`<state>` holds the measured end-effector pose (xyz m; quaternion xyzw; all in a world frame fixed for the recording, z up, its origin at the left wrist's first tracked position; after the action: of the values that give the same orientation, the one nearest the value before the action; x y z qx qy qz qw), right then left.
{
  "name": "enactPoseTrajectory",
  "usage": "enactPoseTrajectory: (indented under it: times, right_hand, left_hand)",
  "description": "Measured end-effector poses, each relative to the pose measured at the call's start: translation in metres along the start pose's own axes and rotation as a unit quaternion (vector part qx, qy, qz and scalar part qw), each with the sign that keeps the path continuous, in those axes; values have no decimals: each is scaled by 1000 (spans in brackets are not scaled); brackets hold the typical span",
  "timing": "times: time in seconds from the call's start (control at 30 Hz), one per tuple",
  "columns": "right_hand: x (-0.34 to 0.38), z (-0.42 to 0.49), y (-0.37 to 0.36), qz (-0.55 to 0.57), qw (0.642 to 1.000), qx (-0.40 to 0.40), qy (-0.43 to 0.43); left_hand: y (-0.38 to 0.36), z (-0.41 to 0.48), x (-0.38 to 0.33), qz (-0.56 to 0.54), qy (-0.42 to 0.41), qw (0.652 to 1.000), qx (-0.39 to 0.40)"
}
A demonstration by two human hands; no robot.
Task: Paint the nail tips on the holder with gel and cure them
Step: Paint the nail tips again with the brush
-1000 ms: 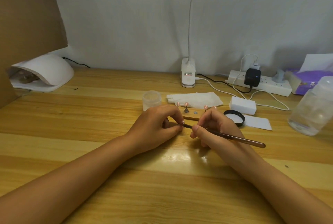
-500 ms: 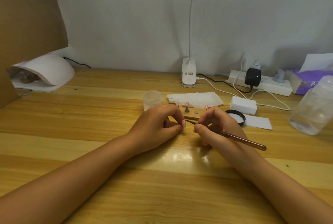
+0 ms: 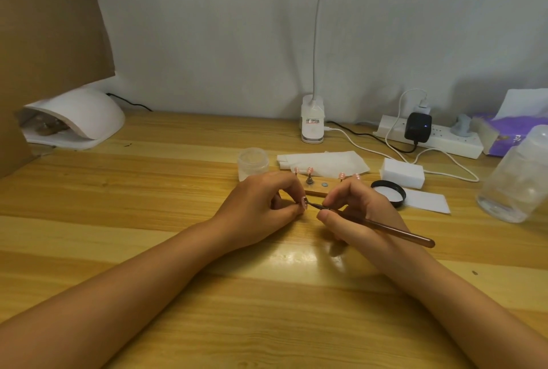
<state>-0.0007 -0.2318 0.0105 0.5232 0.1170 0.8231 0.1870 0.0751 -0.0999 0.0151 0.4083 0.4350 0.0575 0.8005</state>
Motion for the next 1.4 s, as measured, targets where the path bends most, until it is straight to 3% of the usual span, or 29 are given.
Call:
enactPoseTrajectory:
  times: [0.33,0.53,1.4]
  right_hand:
    - [0,-2,-1,17,1000,4,-15]
    - [2,-1,6,27,999,-35,-2]
    - [-4,0,0,-13,1000,-4,-22]
  left_hand:
    - [0,0,-1,-8,-2,1000,4]
    - [0,1,0,-10,0,1000,5]
    - [2,-1,0,-14,8,1000,4]
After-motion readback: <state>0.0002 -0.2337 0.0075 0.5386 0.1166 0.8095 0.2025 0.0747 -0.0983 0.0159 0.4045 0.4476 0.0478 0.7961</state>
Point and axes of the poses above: each hand's wrist, its own z-axis towards the middle knuckle, its own y-axis out of the back of the hand, x = y × z, the point moved 8 cm from there along z, towards the middle knuckle, and after that the axes turned 12 degrees about y, right-handed, at the moved point
